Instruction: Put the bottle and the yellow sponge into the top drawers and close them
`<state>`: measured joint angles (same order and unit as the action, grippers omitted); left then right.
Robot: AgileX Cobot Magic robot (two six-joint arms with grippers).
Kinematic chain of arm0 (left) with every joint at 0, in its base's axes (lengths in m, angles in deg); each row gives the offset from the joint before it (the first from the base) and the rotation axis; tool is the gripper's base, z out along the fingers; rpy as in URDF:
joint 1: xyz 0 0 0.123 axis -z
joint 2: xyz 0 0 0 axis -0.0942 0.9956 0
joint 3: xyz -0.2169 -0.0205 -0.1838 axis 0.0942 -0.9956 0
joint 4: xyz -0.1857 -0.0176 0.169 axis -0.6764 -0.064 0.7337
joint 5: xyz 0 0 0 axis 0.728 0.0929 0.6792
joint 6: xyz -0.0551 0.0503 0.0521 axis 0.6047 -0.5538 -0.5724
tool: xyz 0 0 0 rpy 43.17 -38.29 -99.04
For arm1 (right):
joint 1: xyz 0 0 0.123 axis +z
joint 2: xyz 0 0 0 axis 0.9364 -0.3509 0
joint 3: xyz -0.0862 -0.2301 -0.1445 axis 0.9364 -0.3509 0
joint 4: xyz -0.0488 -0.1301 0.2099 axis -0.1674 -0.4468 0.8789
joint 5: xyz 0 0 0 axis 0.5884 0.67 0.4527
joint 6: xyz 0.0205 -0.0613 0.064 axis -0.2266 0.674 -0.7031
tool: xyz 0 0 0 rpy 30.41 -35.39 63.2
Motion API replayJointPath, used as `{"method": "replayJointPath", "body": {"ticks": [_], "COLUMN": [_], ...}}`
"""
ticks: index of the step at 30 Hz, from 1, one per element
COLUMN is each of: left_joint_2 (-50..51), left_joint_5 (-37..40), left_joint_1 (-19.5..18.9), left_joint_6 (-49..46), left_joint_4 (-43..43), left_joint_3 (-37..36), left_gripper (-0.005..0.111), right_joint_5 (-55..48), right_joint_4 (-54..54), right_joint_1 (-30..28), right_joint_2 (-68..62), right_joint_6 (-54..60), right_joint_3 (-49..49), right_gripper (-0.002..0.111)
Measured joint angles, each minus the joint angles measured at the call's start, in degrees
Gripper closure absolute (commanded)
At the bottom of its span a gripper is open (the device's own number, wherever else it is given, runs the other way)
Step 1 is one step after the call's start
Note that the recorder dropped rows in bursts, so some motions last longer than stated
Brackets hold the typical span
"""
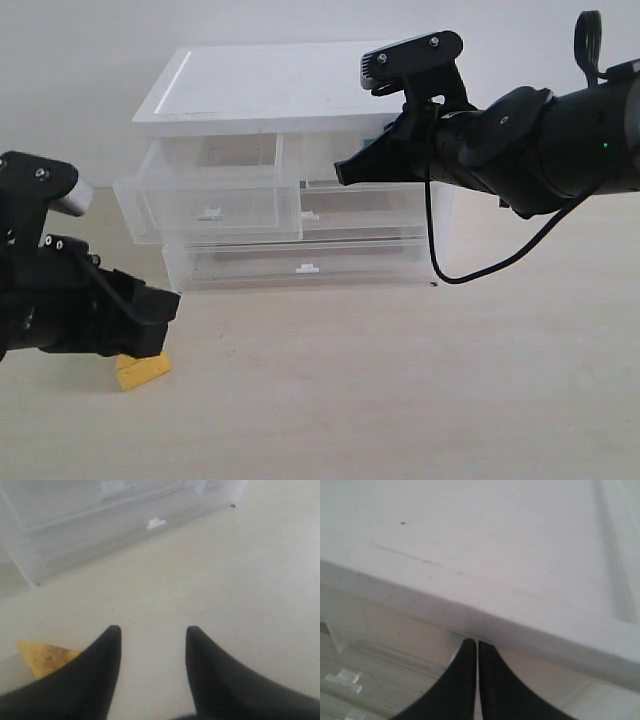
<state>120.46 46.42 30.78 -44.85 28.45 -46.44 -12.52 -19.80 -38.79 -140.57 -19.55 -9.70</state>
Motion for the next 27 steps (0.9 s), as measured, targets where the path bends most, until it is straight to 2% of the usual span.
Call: {"method": "replayJointPath", "body": {"ticks": [7, 11, 16, 27], "left_joint_2": [0.3, 4.0, 11.5, 20.8], "left_joint_5": [-5.4, -8.0, -10.0, -16.0], "left_joint_1": [0.0, 0.0, 0.0, 0.0], "left_joint_6": [6.2, 9.5, 14.2, 15.3], "left_joint_4": [0.1, 0.1, -0.6, -5.6], "left_joint_3": [-3.0, -3.5, -2.9, -0.3], "left_gripper": [0.062, 0.062, 0.053, 0.049], "right_joint_5": [-0.2, -0.3, -0.3, -0.6], "right_joint_4": [0.0, -0.1, -0.1, -0.2], "right_joint_1": [0.0, 0.0, 0.0, 0.0], "right_joint_2": [0.0, 0.0, 0.0, 0.0], "right_joint_6": [0.0, 0.0, 0.0, 0.0], "right_joint_3": [0.0, 0.0, 0.0, 0.0], "right_gripper": [0.108, 0.108, 0.108, 0.108]}}
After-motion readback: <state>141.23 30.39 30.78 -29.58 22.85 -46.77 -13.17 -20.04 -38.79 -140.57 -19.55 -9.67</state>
